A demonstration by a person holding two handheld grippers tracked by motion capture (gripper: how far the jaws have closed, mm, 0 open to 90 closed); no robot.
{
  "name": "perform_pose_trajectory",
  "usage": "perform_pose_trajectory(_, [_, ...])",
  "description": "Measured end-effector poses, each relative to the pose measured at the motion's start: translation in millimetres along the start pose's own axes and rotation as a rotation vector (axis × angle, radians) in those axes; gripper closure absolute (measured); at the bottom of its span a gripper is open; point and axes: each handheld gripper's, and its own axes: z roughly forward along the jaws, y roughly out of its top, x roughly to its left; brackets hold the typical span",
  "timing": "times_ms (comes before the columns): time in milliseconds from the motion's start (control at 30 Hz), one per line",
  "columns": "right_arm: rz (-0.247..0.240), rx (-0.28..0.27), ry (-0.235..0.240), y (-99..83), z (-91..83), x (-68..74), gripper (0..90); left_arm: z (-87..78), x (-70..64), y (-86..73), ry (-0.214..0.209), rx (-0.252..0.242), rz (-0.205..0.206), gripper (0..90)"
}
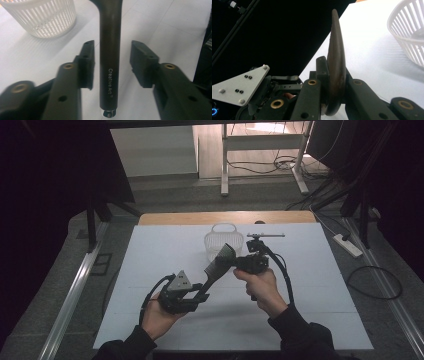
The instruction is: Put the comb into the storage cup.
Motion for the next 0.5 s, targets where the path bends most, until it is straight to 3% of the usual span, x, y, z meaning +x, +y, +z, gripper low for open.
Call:
perform_pose_trajectory(333, [-0.048,-0.015,-0.027,2.3,-5.2,0.5,85.8,-7.1,9.9,-3.6,0.000,-0.042,-0.067,29.4])
perform_pose_trajectory(500, [-0.058,-0.018,-0.033,3.9,-7.7,0.3,85.8,-9.9,14.9,-6.1,-0.022,-0.055,-0.104,20.6])
